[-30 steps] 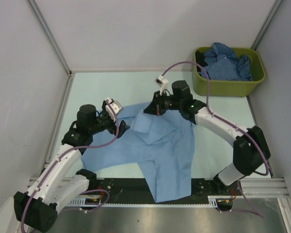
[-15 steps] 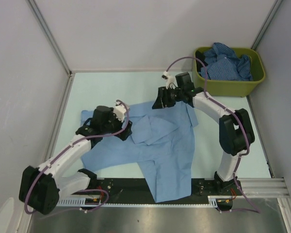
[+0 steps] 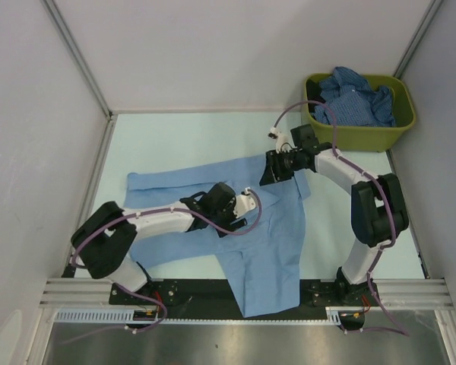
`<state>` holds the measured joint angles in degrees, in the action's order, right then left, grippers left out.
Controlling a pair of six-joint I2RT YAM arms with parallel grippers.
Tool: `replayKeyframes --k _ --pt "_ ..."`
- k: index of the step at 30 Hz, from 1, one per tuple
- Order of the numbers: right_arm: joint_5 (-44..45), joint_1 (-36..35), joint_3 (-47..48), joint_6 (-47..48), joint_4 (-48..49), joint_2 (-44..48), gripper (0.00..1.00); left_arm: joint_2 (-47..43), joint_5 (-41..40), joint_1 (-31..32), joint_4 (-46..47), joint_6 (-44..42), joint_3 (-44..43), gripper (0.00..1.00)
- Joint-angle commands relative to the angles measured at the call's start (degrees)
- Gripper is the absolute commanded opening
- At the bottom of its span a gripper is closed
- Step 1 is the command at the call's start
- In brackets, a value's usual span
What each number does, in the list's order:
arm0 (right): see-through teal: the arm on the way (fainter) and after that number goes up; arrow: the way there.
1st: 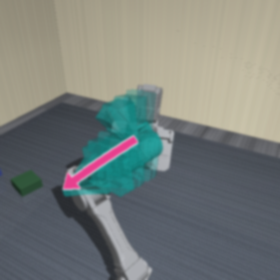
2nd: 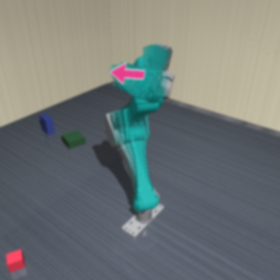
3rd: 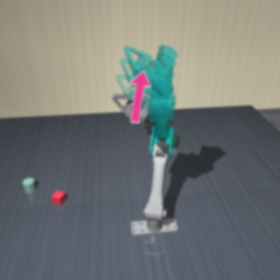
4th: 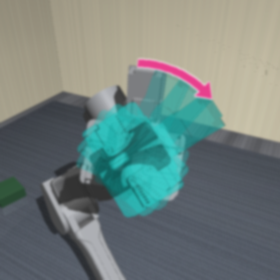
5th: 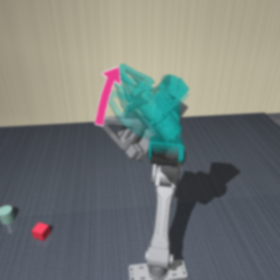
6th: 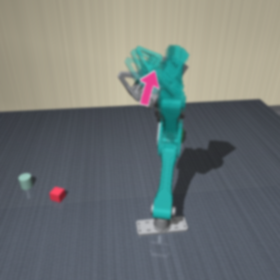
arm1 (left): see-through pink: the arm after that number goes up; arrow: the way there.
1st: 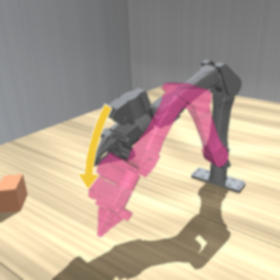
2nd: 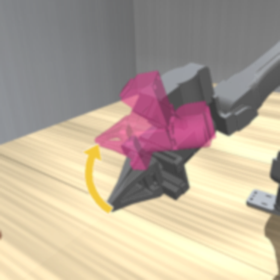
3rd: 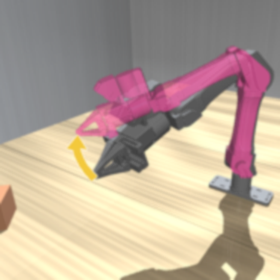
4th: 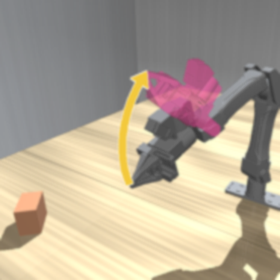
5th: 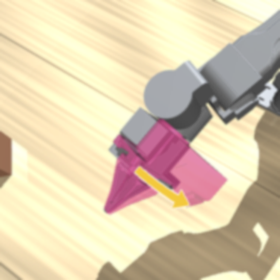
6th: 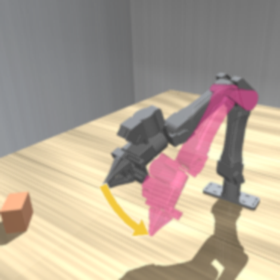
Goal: Fold and stack the long sleeve shirts
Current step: Fold the shirt
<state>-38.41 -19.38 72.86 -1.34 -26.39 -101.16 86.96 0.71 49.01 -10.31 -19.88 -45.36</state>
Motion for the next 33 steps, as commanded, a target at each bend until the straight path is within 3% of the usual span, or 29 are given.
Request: replayKeyframes --k 1,12,19,23,24,33 --pt "0.0 0.92 -1.22 3.28 -2.61 -2.81 0.43 3.04 -6.85 0.2 3.54 -4.19 -1.83 0.77" --pt "4.58 1.62 -2.2 6.0 -3.75 -7.73 0.31 -1.35 -1.43 -7.96 -4.01 -7.46 -1.83 0.37" --pt "5.8 1.62 -1.76 7.23 -4.89 -6.85 0.31 -4.78 9.55 -14.2 -9.38 -4.65 -3.41 0.29" --pt "7.04 1.62 -1.41 8.11 -5.86 -6.5 0.33 -5.75 9.93 -16.84 -9.38 -2.54 -3.5 0.03" --pt "6.86 1.8 -1.58 8.37 -5.86 -6.07 0.34 -5.66 9.84 -17.72 -8.86 -1.49 -3.59 0.0" --pt "8.0 1.71 -0.27 11.18 -8.32 -0.97 0.45 -2.07 21.96 -35.9 -12.8 9.32 -12.45 0.0"
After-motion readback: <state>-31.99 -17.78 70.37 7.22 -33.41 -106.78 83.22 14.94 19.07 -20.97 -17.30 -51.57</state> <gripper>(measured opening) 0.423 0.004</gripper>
